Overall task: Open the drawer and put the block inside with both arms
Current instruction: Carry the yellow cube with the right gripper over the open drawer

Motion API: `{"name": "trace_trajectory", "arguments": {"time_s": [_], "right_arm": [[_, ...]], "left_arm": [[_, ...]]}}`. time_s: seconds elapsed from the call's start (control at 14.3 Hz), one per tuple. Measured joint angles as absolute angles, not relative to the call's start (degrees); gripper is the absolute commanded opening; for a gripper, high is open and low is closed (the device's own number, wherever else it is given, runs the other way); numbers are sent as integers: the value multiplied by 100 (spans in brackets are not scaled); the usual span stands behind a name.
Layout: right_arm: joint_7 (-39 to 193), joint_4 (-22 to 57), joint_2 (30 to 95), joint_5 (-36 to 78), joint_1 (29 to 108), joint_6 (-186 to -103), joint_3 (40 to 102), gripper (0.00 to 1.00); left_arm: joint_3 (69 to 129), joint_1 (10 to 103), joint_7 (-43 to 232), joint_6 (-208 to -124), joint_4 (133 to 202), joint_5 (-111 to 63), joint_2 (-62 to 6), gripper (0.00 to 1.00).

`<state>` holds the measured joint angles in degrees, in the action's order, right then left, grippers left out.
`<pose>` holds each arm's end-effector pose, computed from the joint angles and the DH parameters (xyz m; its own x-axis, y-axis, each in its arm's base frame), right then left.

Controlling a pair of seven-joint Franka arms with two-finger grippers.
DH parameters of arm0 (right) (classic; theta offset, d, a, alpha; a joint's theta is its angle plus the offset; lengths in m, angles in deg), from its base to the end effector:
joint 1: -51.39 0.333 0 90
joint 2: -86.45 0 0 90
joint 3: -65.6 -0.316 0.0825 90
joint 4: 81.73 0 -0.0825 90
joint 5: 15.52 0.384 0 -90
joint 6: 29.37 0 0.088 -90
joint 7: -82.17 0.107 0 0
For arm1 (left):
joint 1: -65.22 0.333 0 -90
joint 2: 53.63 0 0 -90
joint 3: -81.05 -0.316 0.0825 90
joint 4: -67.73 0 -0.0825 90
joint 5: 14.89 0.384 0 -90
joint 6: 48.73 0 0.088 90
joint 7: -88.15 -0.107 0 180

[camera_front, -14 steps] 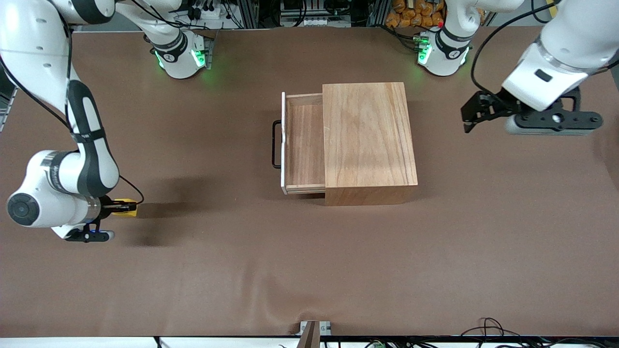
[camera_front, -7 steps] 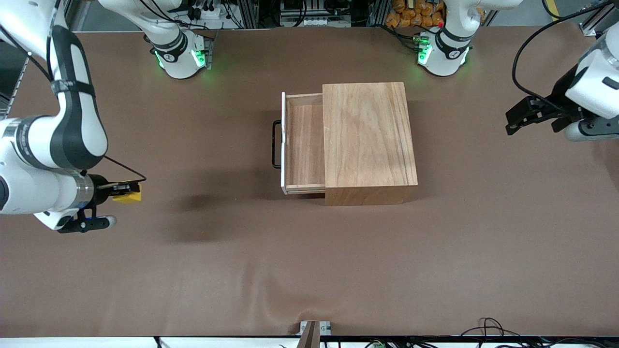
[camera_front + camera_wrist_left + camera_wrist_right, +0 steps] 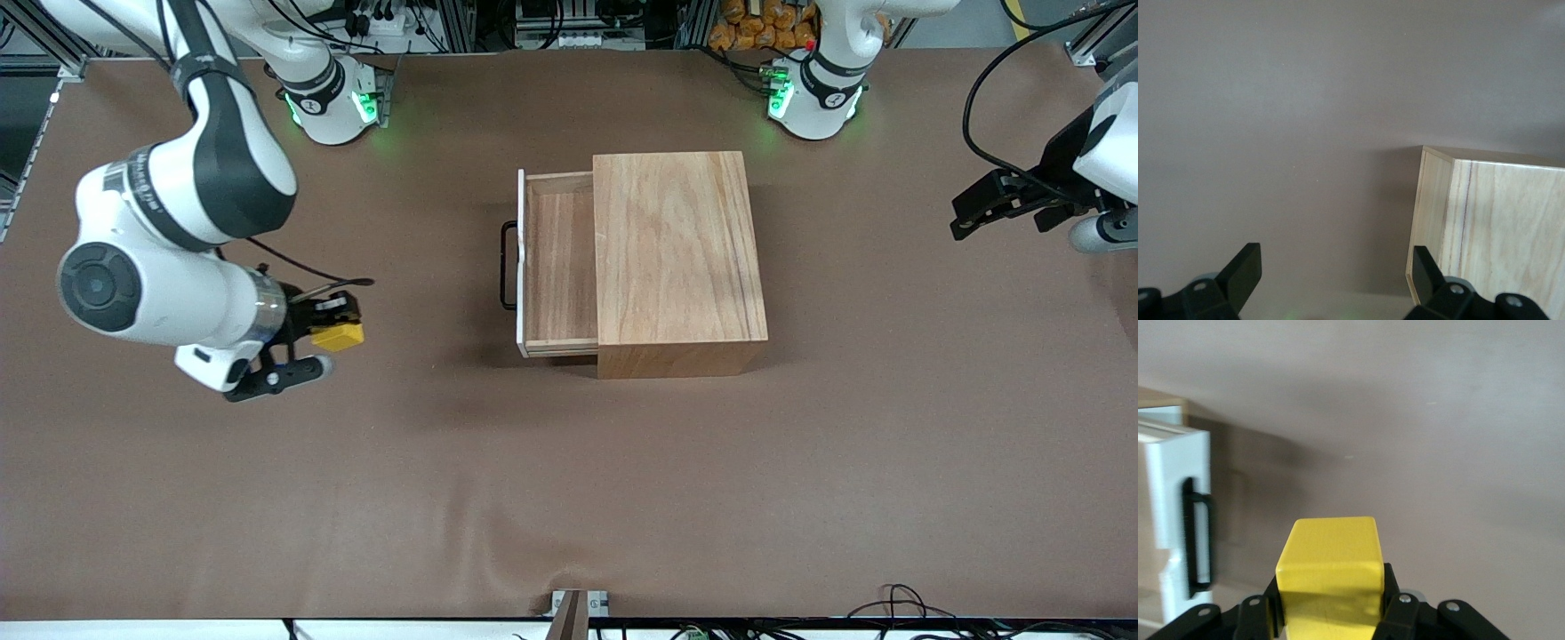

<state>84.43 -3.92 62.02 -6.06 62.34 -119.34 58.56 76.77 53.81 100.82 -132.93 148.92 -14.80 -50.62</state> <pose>0.6284 0.2079 0.4666 0.9395 0.2646 -0.2176 0.2219 -0.9539 -0.2021 0.5562 -0.0707 0.6582 0.9953 0.0966 0.0013 0.0966 -0.9953 -0.0053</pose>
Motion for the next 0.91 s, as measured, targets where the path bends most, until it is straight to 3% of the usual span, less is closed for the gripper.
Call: {"name": "trace_trajectory", "arguments": {"time_s": [0.35, 0.63, 0.91], "right_arm": [[9438, -388, 6207, -499, 7223, -11973, 5845, 15], [10805, -53, 6196, -510, 8165, -12563, 5852, 16], [11445, 361, 6182, -512, 8477, -13004, 5858, 20]], "left_arm": [[7708, 5379, 10082, -13264, 14892, -1480, -5063, 100], [7732, 5377, 10082, -13224, 14892, -1480, -5063, 100], [7741, 5377, 10082, -13211, 14922, -1480, -5062, 100]]}}
